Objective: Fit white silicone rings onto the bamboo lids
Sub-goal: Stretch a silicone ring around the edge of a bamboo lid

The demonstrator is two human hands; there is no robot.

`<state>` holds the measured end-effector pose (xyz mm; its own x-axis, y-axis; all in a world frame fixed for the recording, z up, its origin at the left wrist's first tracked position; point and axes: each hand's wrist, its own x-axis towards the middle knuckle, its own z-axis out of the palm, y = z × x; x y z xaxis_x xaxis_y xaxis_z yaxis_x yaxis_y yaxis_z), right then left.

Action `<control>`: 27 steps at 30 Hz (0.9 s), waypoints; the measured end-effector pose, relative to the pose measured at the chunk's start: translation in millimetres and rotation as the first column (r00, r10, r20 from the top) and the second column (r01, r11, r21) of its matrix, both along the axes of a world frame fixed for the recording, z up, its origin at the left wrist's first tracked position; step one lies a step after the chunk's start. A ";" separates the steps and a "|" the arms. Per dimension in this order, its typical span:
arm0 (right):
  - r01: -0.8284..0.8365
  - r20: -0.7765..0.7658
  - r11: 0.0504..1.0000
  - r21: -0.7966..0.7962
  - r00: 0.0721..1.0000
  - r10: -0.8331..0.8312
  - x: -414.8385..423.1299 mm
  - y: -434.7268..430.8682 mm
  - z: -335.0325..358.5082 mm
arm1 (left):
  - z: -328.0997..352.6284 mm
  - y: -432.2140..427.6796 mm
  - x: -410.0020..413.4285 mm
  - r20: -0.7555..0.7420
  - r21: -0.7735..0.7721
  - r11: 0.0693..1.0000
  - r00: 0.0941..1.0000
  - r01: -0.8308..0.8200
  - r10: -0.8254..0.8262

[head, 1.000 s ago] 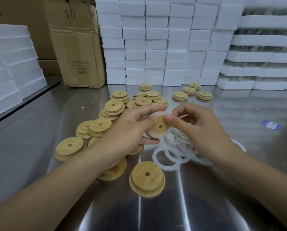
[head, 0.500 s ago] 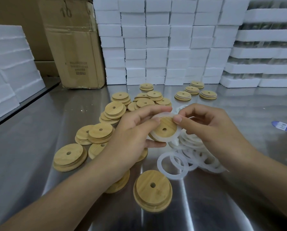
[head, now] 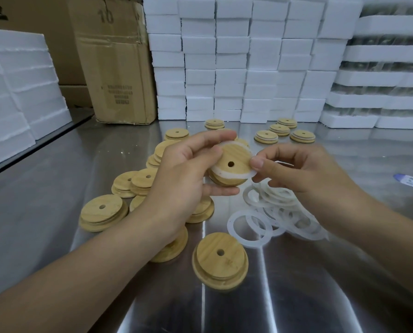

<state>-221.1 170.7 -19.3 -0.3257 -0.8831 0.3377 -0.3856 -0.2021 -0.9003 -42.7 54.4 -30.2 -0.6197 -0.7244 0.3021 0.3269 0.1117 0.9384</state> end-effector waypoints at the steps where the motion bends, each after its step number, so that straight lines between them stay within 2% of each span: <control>1: 0.009 0.002 1.000 0.004 1.000 -0.009 -0.4 -0.7 -1.4 | -0.8 0.4 -0.4 0.003 -0.012 1.000 1.000 0.001 -0.001; 9: 0.005 0.011 0.999 0.047 1.000 -0.005 -0.7 -3.5 -10.1 | -1.2 0.3 -0.5 -0.024 -0.008 1.000 1.000 0.011 -0.011; 14: 0.014 0.063 1.000 -0.028 0.998 -0.012 2.7 -2.5 -8.5 | -2.5 3.0 -2.6 0.006 -0.044 0.999 1.000 -0.003 0.003; 19: 0.085 -0.011 0.987 -0.134 0.996 -0.088 0.9 -1.2 -4.1 | -4.5 3.0 -3.5 0.025 -0.111 0.988 0.993 -0.112 0.115; 23: 0.126 -0.032 0.970 -0.208 0.990 -0.136 1.9 -1.3 -4.1 | -3.0 4.4 -4.7 0.010 -0.021 0.992 0.992 -0.126 0.126; 27: 0.166 -0.012 0.952 -0.256 0.985 -0.175 3.3 -0.3 -3.7 | -3.0 6.2 -3.0 0.009 0.138 0.989 0.998 -0.055 0.054</control>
<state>-217.7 170.4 -23.0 -0.4483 -0.6995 0.5565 -0.4638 -0.3502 -0.8138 -45.7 60.7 -33.2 -0.5793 -0.7918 0.1937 0.3189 -0.0014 0.9478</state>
